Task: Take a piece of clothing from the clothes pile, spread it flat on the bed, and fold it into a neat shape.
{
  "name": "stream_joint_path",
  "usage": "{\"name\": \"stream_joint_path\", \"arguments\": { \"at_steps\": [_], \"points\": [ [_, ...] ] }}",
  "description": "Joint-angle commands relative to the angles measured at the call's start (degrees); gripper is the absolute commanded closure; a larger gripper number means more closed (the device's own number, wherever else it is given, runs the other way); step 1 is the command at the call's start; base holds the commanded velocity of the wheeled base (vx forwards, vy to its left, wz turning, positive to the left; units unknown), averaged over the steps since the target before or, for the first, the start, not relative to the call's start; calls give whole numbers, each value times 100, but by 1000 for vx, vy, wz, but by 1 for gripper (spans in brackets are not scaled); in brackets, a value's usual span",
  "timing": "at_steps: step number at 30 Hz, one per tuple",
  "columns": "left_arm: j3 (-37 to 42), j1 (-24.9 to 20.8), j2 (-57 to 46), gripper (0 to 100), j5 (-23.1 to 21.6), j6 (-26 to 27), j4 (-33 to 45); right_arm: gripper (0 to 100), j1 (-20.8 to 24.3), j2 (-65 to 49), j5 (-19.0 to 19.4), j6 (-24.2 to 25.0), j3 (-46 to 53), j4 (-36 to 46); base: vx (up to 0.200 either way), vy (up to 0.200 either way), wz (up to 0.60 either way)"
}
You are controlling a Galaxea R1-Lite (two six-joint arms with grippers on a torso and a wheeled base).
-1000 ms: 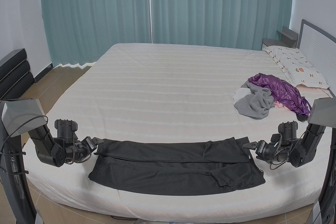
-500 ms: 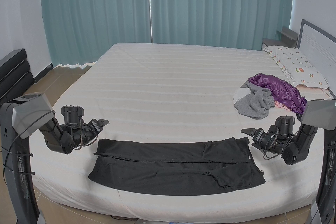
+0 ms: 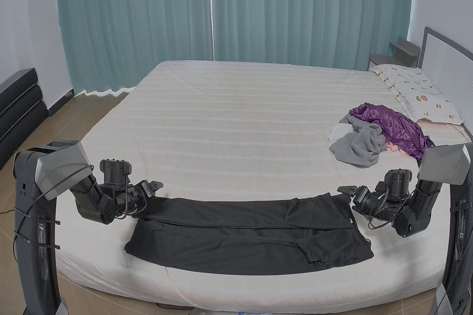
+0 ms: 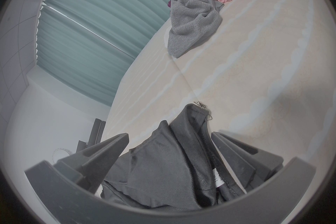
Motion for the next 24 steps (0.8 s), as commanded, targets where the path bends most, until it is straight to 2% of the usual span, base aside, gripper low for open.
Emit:
{"name": "stream_joint_path", "arguments": {
  "at_steps": [1, 8, 9, 16, 21, 24],
  "points": [
    [140, 14, 2, 0, 16, -9, 2, 0, 9, 30, 3, 3, 9, -2, 0, 0, 0],
    [69, 40, 46, 0, -2, -62, 11, 0, 18, 21, 12, 3, 53, -11, 0, 0, 0],
    [25, 40, 72, 100, 7, -62, 2, 0, 18, 21, 12, 3, 53, -11, 0, 0, 0],
    [52, 163, 64, 100, 51, -88, -25, 0, 18, 21, 12, 3, 53, -11, 0, 0, 0],
    [52, 190, 37, 100, 446, -246, -42, 0, 18, 21, 12, 3, 53, -11, 0, 0, 0],
    [61, 190, 37, 100, 525, -299, -51, 0, 18, 21, 12, 3, 53, -11, 0, 0, 0]
  ]
}}
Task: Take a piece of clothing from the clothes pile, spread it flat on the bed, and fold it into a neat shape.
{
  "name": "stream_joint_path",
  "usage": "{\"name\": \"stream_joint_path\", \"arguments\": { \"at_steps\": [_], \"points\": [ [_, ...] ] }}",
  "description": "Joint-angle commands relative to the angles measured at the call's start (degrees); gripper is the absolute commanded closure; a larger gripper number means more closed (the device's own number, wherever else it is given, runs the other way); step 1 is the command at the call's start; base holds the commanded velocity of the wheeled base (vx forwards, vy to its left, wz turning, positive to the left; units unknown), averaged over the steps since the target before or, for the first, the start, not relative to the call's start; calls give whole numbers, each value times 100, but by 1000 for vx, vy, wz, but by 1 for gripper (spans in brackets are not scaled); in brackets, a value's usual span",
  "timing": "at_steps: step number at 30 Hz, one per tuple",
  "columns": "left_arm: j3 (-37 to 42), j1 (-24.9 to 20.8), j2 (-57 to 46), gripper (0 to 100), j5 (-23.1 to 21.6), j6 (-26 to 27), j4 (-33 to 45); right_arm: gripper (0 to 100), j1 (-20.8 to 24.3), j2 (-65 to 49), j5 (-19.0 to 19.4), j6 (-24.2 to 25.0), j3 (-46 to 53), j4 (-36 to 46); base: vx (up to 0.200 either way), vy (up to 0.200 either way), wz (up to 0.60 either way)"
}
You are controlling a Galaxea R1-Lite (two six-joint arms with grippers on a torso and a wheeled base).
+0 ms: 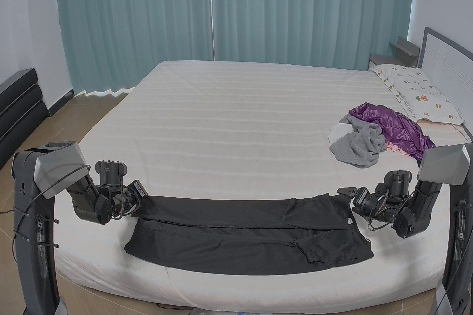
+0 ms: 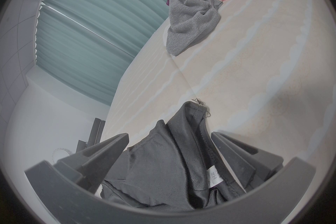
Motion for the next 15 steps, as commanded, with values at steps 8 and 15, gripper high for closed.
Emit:
{"name": "stream_joint_path", "arguments": {
  "at_steps": [8, 15],
  "points": [
    [-23, -46, -3, 100, 23, -29, -18, 0, 0, 93, -87, -9, -211, 69, 0, 0, 0],
    [-5, -72, -12, 100, 23, -37, -18, 0, 0, 278, -675, -53, -835, 649, 0, 0, 0]
  ]
}}
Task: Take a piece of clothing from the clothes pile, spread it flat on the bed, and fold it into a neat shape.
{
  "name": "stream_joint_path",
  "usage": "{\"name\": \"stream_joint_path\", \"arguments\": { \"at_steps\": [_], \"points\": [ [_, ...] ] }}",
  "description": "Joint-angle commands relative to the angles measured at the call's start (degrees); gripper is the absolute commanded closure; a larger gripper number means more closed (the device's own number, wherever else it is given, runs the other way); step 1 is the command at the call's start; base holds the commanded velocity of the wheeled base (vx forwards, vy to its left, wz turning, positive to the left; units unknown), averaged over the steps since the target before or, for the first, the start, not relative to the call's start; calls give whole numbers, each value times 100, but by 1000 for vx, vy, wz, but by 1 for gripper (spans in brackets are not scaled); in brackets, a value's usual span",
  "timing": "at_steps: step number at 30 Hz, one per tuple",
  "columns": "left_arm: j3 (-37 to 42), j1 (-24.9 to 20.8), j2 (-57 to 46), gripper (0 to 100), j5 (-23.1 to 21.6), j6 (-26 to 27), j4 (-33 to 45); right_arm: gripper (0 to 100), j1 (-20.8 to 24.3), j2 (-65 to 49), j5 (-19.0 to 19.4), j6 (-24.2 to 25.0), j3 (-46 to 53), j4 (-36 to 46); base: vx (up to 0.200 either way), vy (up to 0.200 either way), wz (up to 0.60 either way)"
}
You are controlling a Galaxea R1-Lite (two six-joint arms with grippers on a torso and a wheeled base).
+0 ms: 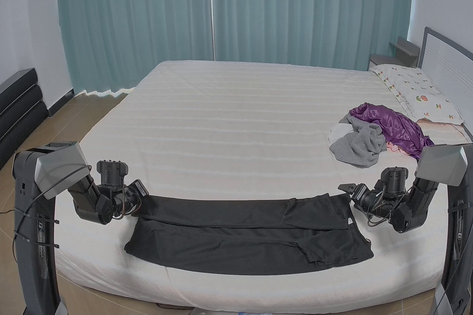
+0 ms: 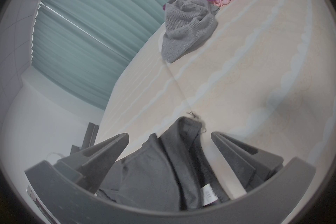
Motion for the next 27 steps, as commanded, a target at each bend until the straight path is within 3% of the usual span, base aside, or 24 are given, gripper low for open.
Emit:
{"name": "stream_joint_path", "arguments": {
  "at_steps": [1, 9, 10, 27],
  "points": [
    [16, -17, -12, 100, -2, -5, -2, 0, 5, 148, -262, -26, -417, 346, 0, 0, 0],
    [-1, -17, -12, 100, -10, -31, -2, 0, 92, 263, -297, -26, -628, 416, 0, 0, 0],
    [-1, -17, -12, 100, -10, -49, -2, 100, 119, 280, -306, -26, -654, 416, 0, 0, 0],
    [34, -17, -20, 100, -10, -84, -2, 100, 22, 280, -359, -52, -777, 460, 0, 0, 0]
  ]
}}
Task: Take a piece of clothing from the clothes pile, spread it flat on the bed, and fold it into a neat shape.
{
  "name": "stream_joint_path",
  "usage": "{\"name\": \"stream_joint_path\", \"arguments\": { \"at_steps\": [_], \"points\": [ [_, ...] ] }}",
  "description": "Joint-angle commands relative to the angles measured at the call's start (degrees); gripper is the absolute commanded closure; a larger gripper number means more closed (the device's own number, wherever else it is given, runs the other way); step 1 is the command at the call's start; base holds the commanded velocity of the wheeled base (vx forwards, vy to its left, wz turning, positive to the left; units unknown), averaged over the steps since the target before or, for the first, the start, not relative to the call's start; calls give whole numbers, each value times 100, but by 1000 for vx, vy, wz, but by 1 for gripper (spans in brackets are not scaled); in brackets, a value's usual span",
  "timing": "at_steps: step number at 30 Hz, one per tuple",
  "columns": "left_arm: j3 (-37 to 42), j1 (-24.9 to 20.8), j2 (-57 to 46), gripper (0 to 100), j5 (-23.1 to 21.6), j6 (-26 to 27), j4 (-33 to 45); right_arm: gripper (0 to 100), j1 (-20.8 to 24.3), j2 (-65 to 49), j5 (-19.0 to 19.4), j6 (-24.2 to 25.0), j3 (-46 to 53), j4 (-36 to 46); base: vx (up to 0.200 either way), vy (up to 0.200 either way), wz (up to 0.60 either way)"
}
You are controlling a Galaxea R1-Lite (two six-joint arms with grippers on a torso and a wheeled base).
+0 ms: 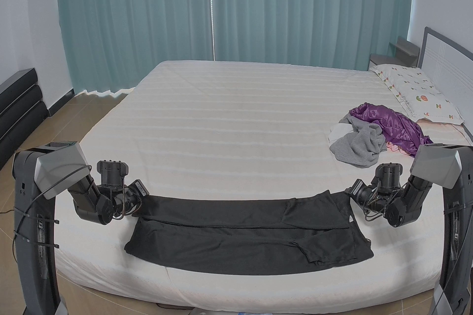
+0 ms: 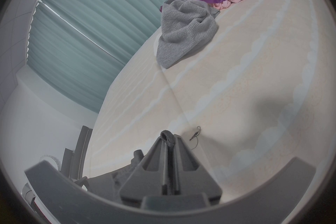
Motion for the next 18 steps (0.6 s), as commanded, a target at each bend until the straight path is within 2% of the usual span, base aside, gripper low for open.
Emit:
{"name": "stream_joint_path", "arguments": {
  "at_steps": [1, 5, 6, 7, 12, 15, 18],
  "points": [
    [16, 0, -2, 100, 1, -3, -2, 100, -31, 16, 1, 0, -30, 4, 0, 0, 0],
    [42, 0, -28, 100, -8, -21, -2, 100, -39, 24, 10, 0, -30, 40, 0, 0, 0],
    [42, 0, -37, 0, -17, -56, 6, 100, -31, 24, 10, 0, -30, 22, 0, 0, 0],
    [42, -9, -46, 0, -17, -109, 6, 0, -31, 7, 18, 0, -21, -4, 0, 0, 0],
    [34, -18, -72, 0, -43, -205, 6, 0, -39, -353, 89, 97, 242, -127, 0, 0, 0],
    [-10, 26, -99, 0, -43, -355, -2, 0, -13, -714, 326, 106, 620, -277, 0, 0, 0],
    [-37, 140, -257, 0, -70, -698, 15, 0, 22, -1136, 853, 71, 1271, -549, 0, 0, 0]
  ]
}}
